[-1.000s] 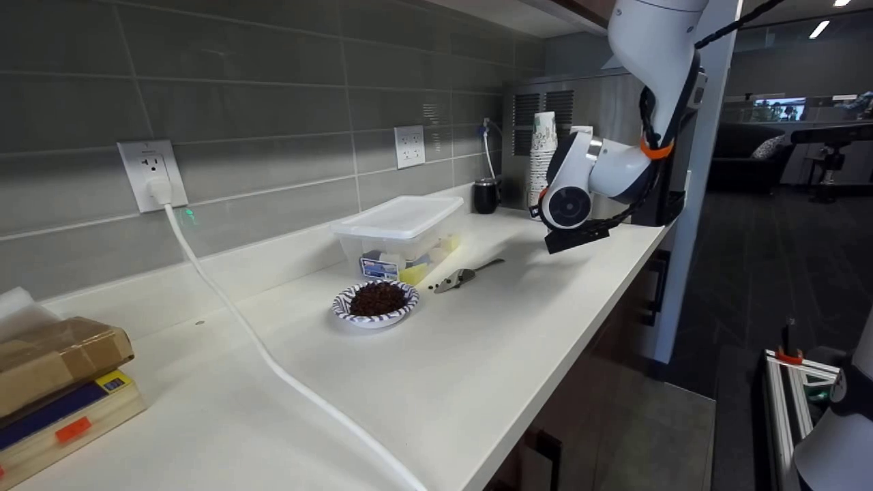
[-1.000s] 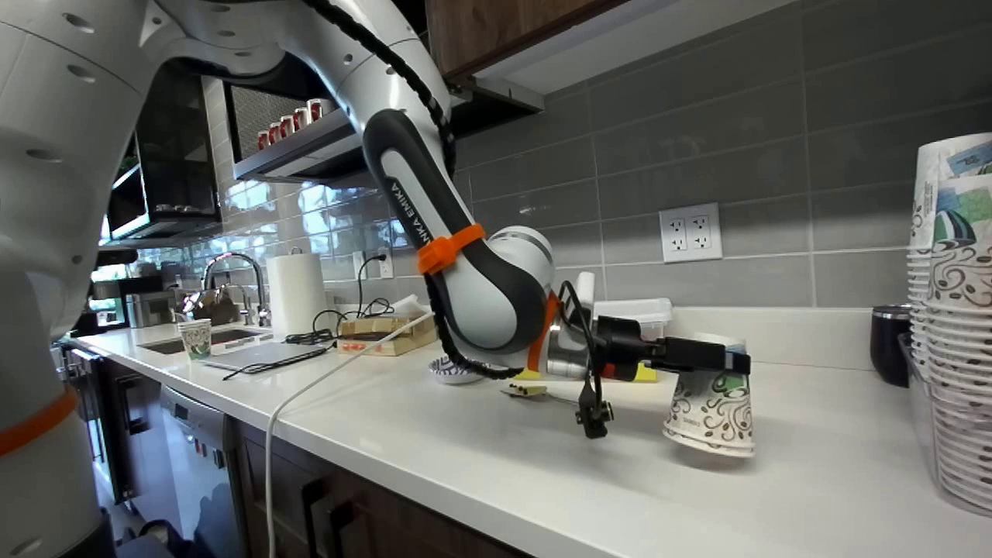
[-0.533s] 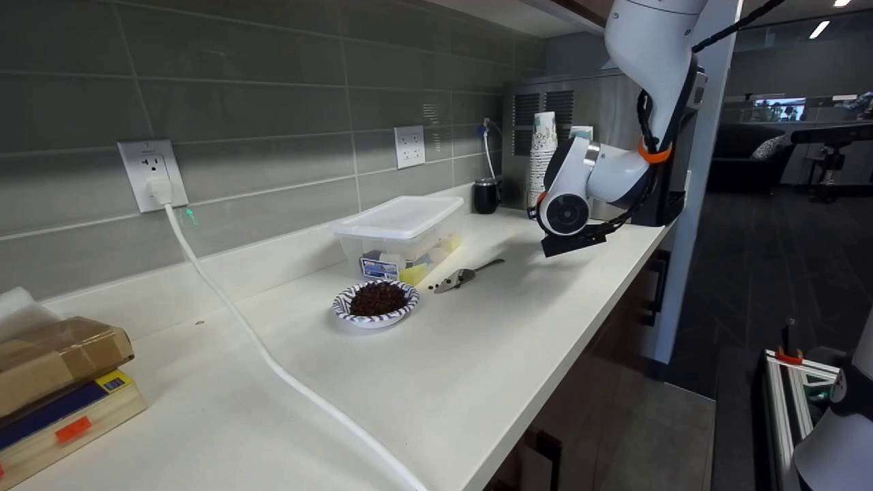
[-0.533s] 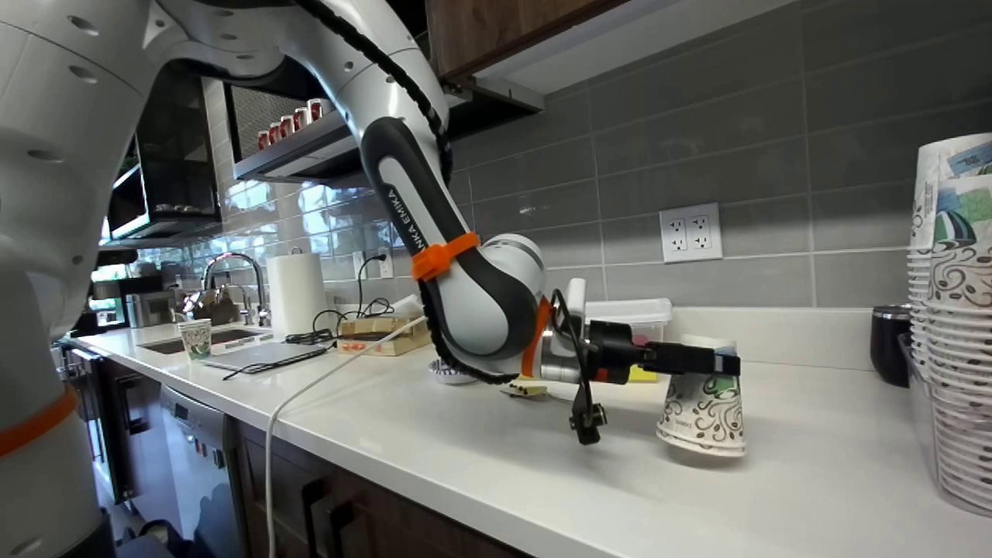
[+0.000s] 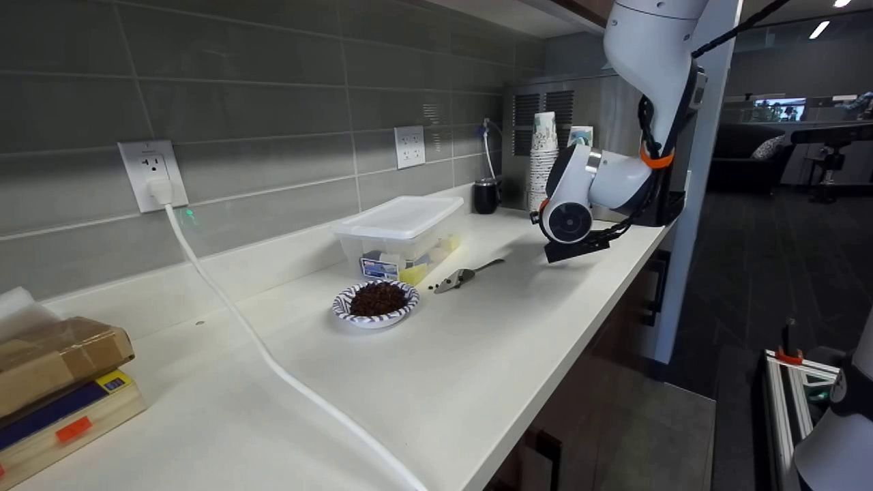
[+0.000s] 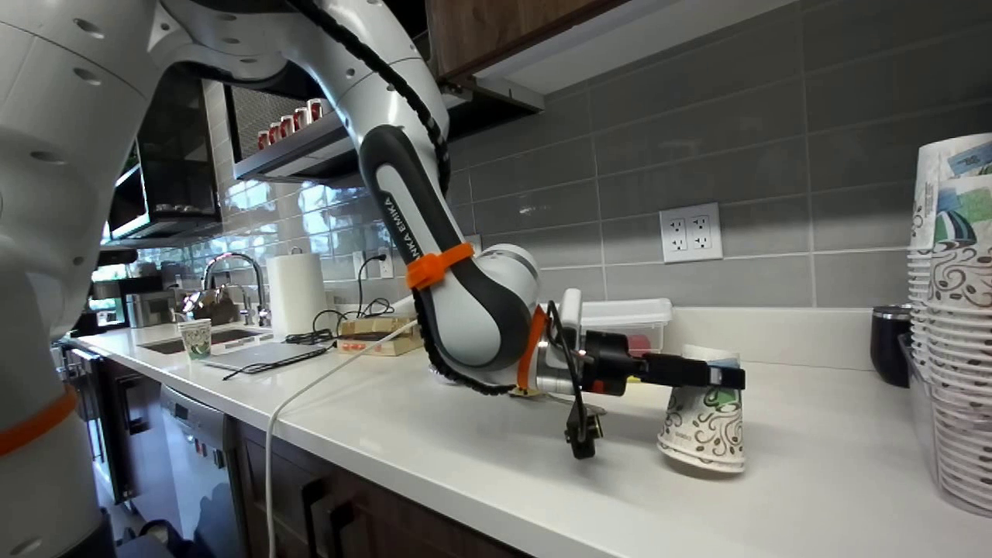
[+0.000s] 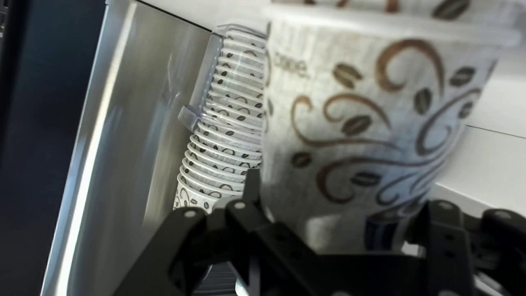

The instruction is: Flip the two paper cups

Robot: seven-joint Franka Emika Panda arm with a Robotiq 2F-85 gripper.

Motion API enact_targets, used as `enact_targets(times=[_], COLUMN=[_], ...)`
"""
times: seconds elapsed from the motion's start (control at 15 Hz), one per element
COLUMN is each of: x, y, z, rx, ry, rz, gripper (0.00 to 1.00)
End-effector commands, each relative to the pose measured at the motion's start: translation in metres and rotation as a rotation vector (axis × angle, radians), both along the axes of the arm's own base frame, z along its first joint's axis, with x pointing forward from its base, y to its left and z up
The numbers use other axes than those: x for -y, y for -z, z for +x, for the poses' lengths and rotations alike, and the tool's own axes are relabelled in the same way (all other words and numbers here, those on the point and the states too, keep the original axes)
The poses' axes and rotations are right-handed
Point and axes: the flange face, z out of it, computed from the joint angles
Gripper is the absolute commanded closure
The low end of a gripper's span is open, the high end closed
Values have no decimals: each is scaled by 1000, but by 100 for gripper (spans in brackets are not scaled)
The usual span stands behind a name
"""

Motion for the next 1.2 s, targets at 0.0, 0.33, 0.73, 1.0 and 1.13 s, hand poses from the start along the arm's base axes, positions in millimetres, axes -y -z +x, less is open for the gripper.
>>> enact_targets(times=[0.0, 0.33, 0.73, 1.0, 1.13], x=[1, 1, 7, 16, 19], y=[3, -2, -31, -72, -92], z=[-6, -7, -8, -13, -13], rx=[51, 58, 81, 107, 126], ry=[20, 20, 50, 62, 65], rz=[6, 18, 26, 54, 76], gripper=[0, 0, 0, 0, 0])
